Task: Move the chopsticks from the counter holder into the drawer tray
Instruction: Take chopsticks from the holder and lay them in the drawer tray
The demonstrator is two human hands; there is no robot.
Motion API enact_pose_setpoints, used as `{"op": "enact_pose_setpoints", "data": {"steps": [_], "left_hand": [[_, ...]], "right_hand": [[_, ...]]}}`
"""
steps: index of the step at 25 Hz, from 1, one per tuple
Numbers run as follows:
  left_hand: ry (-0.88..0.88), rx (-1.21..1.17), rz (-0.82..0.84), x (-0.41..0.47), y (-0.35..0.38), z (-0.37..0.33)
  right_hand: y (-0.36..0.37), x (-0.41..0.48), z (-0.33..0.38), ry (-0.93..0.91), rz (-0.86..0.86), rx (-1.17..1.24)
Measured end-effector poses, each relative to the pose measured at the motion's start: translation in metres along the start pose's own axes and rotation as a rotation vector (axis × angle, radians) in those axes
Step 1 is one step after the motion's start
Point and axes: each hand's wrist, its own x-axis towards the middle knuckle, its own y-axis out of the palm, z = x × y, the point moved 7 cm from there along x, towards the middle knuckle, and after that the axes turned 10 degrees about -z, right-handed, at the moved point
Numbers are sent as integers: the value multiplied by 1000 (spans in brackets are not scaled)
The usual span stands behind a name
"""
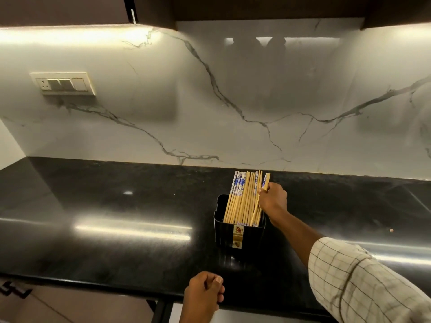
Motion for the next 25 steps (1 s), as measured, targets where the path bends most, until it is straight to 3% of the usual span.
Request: {"op": "enact_pose_setpoints", "data": {"steps": [4, 9, 18, 25], "left_hand": [[-5, -12, 23, 7, 3, -7], [138, -68, 31, 9, 6, -50], [311, -155, 125, -19, 31, -120], [415, -162, 65, -34, 39, -148]], "right_hand": [[-5, -3, 6, -50, -87, -66], [-17, -7, 24, -141, -192, -107], [-63, -12, 60, -290, -337, 110], [-133, -43, 89, -330, -413, 538]]}}
